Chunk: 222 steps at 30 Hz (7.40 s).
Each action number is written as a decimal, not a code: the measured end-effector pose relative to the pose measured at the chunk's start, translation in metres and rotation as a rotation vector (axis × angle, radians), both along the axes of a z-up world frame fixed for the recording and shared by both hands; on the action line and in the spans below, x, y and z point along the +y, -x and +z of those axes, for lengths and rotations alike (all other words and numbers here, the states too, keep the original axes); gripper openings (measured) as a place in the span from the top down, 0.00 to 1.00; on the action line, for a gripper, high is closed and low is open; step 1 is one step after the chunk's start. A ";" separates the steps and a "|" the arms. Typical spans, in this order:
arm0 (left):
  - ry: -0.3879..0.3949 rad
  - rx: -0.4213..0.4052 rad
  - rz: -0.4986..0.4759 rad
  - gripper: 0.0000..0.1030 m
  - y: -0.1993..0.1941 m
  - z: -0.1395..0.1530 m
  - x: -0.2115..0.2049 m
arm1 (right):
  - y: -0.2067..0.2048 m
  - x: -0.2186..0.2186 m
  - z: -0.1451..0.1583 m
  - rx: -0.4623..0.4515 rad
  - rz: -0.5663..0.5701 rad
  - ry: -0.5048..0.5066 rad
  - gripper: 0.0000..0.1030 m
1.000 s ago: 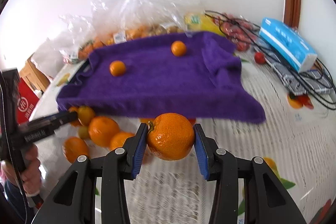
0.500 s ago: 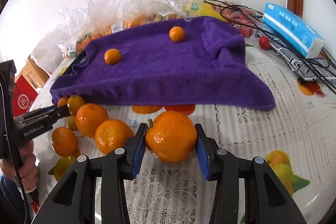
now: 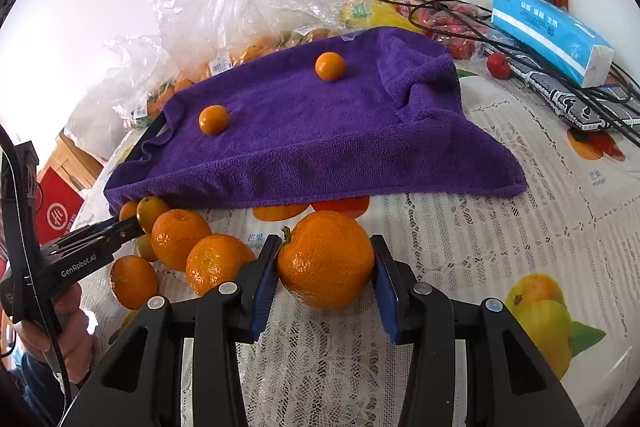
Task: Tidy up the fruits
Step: 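Close the right gripper on a large mandarin while the left gripper grasps an orange, then lift the mandarin and orange and carry both over the purple towel, then lower the mandarin and orange onto the towel and open both grippers, then withdraw both open grippers from the fruit on the towel, then move both open grippers down to the fruit lying in front of the towel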
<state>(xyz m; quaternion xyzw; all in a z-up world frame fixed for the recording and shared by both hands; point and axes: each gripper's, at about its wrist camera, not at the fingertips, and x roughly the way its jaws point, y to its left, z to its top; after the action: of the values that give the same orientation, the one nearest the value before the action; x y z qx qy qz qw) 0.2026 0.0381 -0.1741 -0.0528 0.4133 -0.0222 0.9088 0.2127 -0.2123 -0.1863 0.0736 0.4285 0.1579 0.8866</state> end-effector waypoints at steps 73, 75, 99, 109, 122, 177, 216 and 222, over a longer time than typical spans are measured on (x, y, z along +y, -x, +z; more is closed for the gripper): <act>0.040 -0.129 0.096 0.70 -0.060 0.050 0.027 | -0.085 0.036 0.055 -0.147 -0.016 0.064 0.58; 0.050 -0.121 0.093 0.70 -0.061 0.046 0.028 | -0.086 0.032 0.053 -0.143 -0.030 0.057 0.58; 0.057 -0.062 0.086 0.70 -0.066 0.026 0.023 | -0.098 0.044 0.023 -0.071 -0.014 0.130 0.58; 0.055 -0.050 0.074 0.70 -0.068 0.024 0.019 | -0.097 0.044 0.024 -0.077 -0.009 0.134 0.58; 0.059 -0.039 0.066 0.70 -0.070 0.021 0.019 | -0.095 0.039 0.032 -0.111 -0.031 0.109 0.58; 0.101 -0.077 0.066 0.52 -0.058 0.036 0.023 | -0.078 0.047 0.058 -0.182 -0.028 0.116 0.32; 0.117 -0.067 0.007 0.46 0.020 0.032 0.037 | 0.026 0.049 0.055 -0.139 -0.030 0.097 0.31; 0.132 -0.063 0.023 0.46 0.021 0.031 0.045 | 0.030 0.063 0.042 -0.101 0.000 0.086 0.34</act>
<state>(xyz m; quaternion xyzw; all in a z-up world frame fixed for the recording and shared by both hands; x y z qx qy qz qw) 0.1812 0.0829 -0.1430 -0.1165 0.3818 -0.0408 0.9160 0.1831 -0.1489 -0.1443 0.0271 0.3897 0.1428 0.9094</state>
